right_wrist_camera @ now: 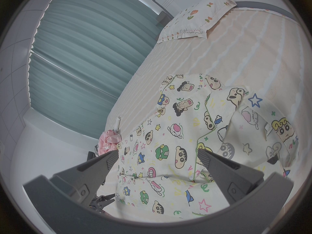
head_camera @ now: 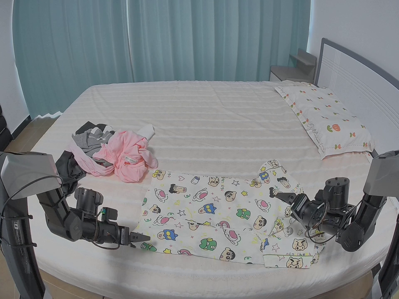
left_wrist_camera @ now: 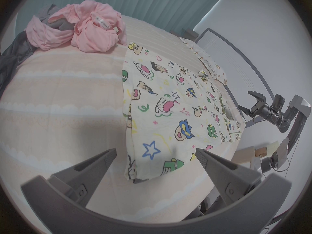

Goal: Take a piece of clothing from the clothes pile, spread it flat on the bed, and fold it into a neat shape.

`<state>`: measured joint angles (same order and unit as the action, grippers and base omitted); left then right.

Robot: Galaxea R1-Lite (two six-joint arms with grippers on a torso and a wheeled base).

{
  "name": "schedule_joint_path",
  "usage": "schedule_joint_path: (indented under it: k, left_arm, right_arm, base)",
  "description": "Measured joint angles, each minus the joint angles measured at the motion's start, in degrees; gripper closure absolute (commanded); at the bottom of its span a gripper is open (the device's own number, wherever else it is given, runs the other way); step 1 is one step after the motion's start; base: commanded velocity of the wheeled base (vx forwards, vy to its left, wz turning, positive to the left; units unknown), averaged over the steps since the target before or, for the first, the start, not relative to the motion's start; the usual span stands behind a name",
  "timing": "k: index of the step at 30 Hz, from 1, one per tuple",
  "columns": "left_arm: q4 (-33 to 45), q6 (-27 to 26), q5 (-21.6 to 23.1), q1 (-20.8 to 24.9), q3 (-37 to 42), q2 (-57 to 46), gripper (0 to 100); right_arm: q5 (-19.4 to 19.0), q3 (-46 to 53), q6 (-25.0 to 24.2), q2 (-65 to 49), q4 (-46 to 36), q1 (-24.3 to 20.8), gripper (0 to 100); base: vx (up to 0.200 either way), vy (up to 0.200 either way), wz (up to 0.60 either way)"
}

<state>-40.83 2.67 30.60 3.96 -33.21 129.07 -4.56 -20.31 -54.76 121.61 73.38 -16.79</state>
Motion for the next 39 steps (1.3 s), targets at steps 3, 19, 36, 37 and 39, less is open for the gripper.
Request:
schedule_joint_path:
  k: [3, 19, 36, 37, 39]
  left_arm:
    - [-0.83, 1.57, 0.00, 0.09, -0.13, 0.06, 0]
    - [-2.69, 3.93, 1.07, 1.60, 0.13, 1.08, 100]
    - [-2.83, 2.44, -1.49, 0.33, 5.56, -1.56, 100]
    - [-2.85, 2.19, -1.73, 0.33, 5.84, -1.73, 100]
    - [-2.85, 1.93, -2.02, 0.28, 6.19, -1.99, 100]
  right_arm:
    - [0.00, 0.00, 0.00, 0.02, 0.00, 0.00, 0]
    - [0.10, 0.00, 0.00, 0.05, 0.00, 0.01, 0]
    - [0.10, 0.06, 0.00, 0.05, 0.00, 0.00, 0]
    - [0.10, 0.06, 0.00, 0.05, 0.00, 0.00, 0]
    - [0.10, 0.09, 0.00, 0.05, 0.00, 0.01, 0]
  base:
    - [0.000, 0.000, 0.00]
    - [0.000, 0.000, 0.00]
    - [0.000, 0.000, 0.00]
    - [0.000, 0.000, 0.00]
    - [0.000, 0.000, 0.00]
